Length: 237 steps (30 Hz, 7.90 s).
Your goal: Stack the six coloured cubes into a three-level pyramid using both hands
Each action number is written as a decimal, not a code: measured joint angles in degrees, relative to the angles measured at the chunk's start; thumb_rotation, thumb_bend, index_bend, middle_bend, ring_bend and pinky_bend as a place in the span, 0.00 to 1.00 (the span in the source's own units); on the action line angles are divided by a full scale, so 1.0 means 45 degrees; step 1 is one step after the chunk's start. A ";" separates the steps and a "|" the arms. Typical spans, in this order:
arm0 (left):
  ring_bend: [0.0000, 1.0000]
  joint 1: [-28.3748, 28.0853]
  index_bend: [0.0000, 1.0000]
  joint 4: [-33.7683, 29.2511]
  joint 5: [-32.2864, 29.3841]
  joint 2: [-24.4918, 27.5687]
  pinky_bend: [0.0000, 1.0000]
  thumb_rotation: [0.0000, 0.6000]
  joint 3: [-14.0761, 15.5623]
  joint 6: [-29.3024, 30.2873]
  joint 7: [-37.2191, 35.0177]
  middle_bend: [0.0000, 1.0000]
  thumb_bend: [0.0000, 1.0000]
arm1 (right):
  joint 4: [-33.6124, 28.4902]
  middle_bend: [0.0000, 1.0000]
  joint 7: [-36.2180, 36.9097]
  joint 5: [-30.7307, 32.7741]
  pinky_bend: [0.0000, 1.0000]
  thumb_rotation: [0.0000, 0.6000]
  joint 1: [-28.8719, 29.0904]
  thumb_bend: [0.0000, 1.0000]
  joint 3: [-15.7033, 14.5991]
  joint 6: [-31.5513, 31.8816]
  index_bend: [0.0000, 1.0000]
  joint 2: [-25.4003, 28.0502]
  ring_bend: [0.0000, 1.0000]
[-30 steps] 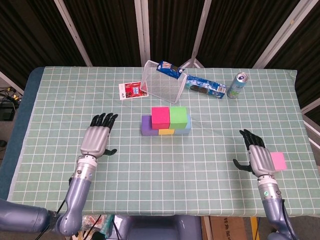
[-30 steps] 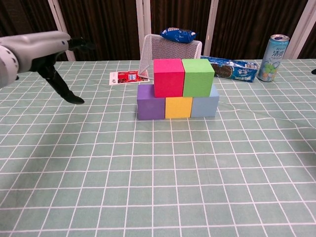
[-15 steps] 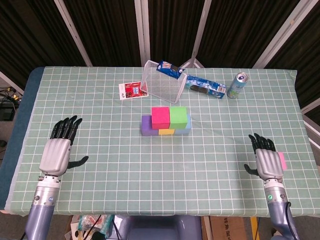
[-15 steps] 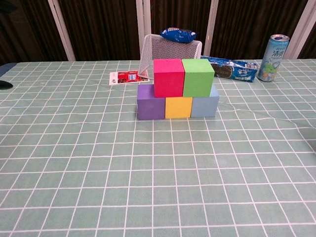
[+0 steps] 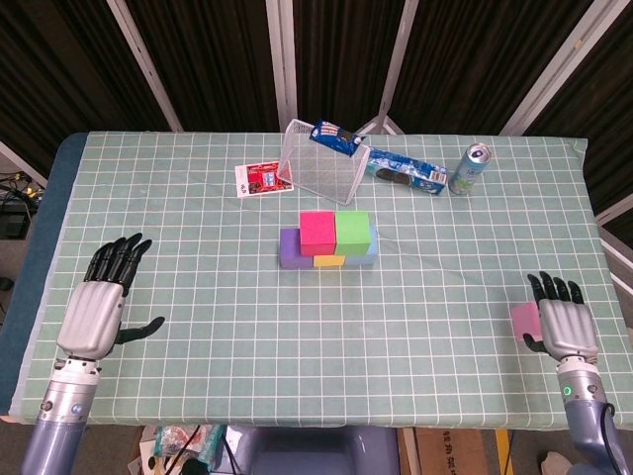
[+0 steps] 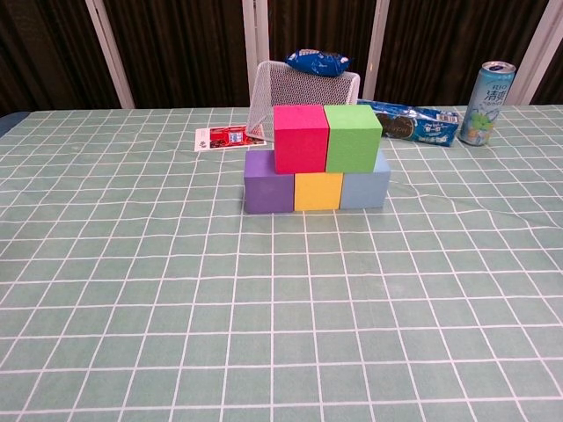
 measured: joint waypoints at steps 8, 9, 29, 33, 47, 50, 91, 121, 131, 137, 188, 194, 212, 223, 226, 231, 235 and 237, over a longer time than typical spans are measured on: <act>0.00 0.0381 0.00 -0.0133 0.0390 -0.0027 0.05 1.00 -0.0295 -0.0439 0.0169 0.02 0.09 | 0.1137 0.01 0.0795 -0.0738 0.00 1.00 0.0046 0.28 -0.0331 -0.0801 0.00 -0.0182 0.00; 0.00 0.0436 0.00 -0.0134 0.0423 -0.0048 0.05 1.00 -0.0361 -0.0472 0.0198 0.02 0.09 | 0.1325 0.01 0.0881 -0.0836 0.00 1.00 0.0064 0.28 -0.0357 -0.0890 0.00 -0.0236 0.00; 0.00 0.1053 0.00 -0.0011 0.0301 -0.0214 0.05 1.00 -0.1285 -0.1315 0.0411 0.02 0.09 | 0.4008 0.27 0.1198 -0.0697 0.00 1.00 0.0451 0.28 -0.0585 -0.2430 0.00 -0.1128 0.13; 0.00 0.1151 0.00 0.0015 0.0290 -0.0244 0.05 1.00 -0.1395 -0.1483 0.0466 0.02 0.09 | 0.4223 0.39 0.1209 -0.0824 0.00 1.00 0.0445 0.28 -0.0608 -0.2417 0.00 -0.1266 0.27; 0.00 0.1414 0.00 -0.0027 0.0315 -0.0155 0.05 1.00 -0.1756 -0.1834 0.0416 0.02 0.09 | 0.3480 0.45 0.1777 -0.1943 0.00 1.00 0.0331 0.28 -0.0351 -0.1500 0.03 -0.1023 0.33; 0.00 0.1444 0.00 -0.0052 0.0266 -0.0073 0.05 1.00 -0.1828 -0.1916 0.0344 0.02 0.09 | 0.2679 0.45 0.1576 -0.1926 0.00 1.00 0.0427 0.28 -0.0157 -0.1358 0.03 -0.0604 0.33; 0.00 0.1805 0.00 0.0033 -0.1115 0.2364 0.04 1.00 -0.3052 -0.3367 -0.2531 0.02 0.09 | -0.1764 0.45 -1.1558 1.4246 0.00 1.00 1.3939 0.28 0.5536 0.3767 0.03 -0.2852 0.33; 0.00 0.1665 0.00 0.0212 -0.1581 0.2274 0.04 1.00 -0.3284 -0.3823 -0.2509 0.02 0.09 | 0.0476 0.45 -0.9134 1.4525 0.00 1.00 1.3285 0.28 0.6799 0.2759 0.03 -0.4323 0.33; 0.00 0.1626 0.00 0.0265 -0.1777 0.2235 0.04 1.00 -0.3293 -0.3913 -0.2403 0.02 0.09 | 0.1184 0.45 -0.9164 1.3937 0.00 1.00 1.3371 0.28 0.6293 0.2616 0.03 -0.4809 0.33; 0.00 0.1670 0.00 0.0249 -0.1799 0.2299 0.04 1.00 -0.3295 -0.3923 -0.2492 0.02 0.09 | 0.1421 0.45 -0.9320 1.4362 0.00 1.00 1.3472 0.28 0.6406 0.2608 0.03 -0.5051 0.33; 0.00 0.1719 0.00 0.0344 -0.1852 0.2411 0.03 1.00 -0.3330 -0.4045 -0.2666 0.02 0.09 | 0.2475 0.45 -1.0625 1.4396 0.00 1.00 1.3811 0.28 0.6866 0.3284 0.03 -0.5992 0.34; 0.00 0.1710 0.00 0.0366 -0.1879 0.2395 0.03 1.00 -0.3321 -0.4068 -0.2638 0.02 0.09 | 0.2450 0.45 -1.0683 1.4322 0.00 1.00 1.3747 0.28 0.6904 0.3267 0.03 -0.5999 0.33; 0.00 0.1704 0.00 0.0320 -0.1929 0.2443 0.03 1.00 -0.3327 -0.4081 -0.2575 0.02 0.09 | 0.2390 0.45 -1.0633 1.4154 0.00 1.00 1.3607 0.28 0.6973 0.3194 0.02 -0.6085 0.34; 0.00 0.1671 0.00 0.0334 -0.1995 0.2437 0.03 1.00 -0.3313 -0.4154 -0.2542 0.01 0.09 | 0.2475 0.34 -1.0477 1.3802 0.00 1.00 1.3555 0.28 0.6880 0.3061 0.00 -0.6217 0.33; 0.00 0.1665 0.00 0.0348 -0.2030 0.2439 0.03 1.00 -0.3330 -0.4156 -0.2556 0.01 0.09 | 0.2477 0.32 -1.0467 1.3826 0.00 1.00 1.3534 0.28 0.6907 0.2992 0.00 -0.6238 0.33; 0.00 0.1656 0.00 0.0361 -0.2052 0.2447 0.03 1.00 -0.3334 -0.4174 -0.2568 0.01 0.09 | 0.2490 0.28 -1.0462 1.3712 0.00 1.00 1.3542 0.28 0.6879 0.2966 0.00 -0.6265 0.32; 0.00 0.1649 0.00 0.0369 -0.2055 0.2447 0.03 1.00 -0.3332 -0.4185 -0.2566 0.01 0.09 | 0.2458 0.25 -1.0438 1.3690 0.00 1.00 1.3546 0.28 0.6904 0.2980 0.00 -0.6281 0.31; 0.00 0.1647 0.00 0.0369 -0.2070 0.2449 0.03 1.00 -0.3332 -0.4191 -0.2569 0.01 0.09 | 0.2439 0.23 -1.0452 1.3694 0.00 1.00 1.3545 0.28 0.6901 0.2994 0.00 -0.6283 0.30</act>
